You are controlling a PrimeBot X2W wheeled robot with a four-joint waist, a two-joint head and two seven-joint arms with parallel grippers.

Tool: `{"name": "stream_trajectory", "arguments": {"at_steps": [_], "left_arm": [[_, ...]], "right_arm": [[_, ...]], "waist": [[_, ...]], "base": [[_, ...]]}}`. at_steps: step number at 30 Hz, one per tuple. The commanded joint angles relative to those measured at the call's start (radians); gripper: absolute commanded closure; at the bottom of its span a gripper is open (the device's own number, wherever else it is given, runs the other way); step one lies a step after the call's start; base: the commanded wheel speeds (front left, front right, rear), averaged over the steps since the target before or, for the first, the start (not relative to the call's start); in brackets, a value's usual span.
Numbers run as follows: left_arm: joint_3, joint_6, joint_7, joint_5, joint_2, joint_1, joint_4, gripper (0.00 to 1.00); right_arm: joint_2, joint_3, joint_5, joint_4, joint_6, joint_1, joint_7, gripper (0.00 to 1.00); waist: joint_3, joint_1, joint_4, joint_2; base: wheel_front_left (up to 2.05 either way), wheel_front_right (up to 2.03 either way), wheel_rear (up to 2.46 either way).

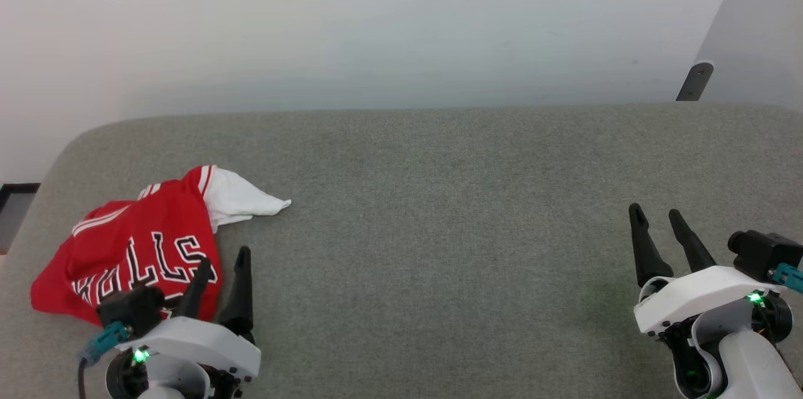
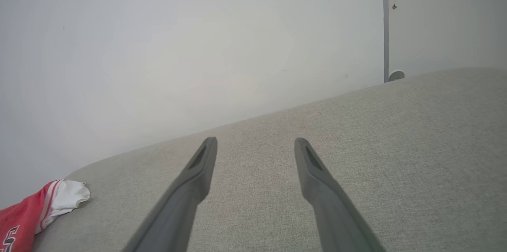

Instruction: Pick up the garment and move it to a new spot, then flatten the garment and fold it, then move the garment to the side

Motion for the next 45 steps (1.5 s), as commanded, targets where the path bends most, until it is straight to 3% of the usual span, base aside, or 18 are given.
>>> {"name": "stream_trajectory", "arguments": {"at_steps": [1,24,45], "left_arm": [[-0.003,0.0,-0.009,0.033,0.01,-0.025,-0.002,0.0],[-0.004,-0.018,-0.067,0.241,0.019,-0.03,0.031,0.0],[0.019,-0.031,-0.11,0.396,0.02,-0.003,0.066,0.0]], "right_arm": [[0.0,-0.006,-0.041,-0.001,0.0,-0.023,-0.011,0.0],[0.014,-0.033,-0.299,0.041,0.001,-0.039,-0.069,0.0],[0.016,-0.07,-0.436,0.069,0.001,-0.042,-0.112,0.0]], "waist": [[-0.001,0.0,0.0,-0.0001],[-0.007,0.0,-0.001,-0.0001],[-0.019,0.0,-0.005,-0.0001]], "base": [[0.0,0.0,0.0],[0.0,0.0,0.0],[0.0,0.0,0.0]]}}
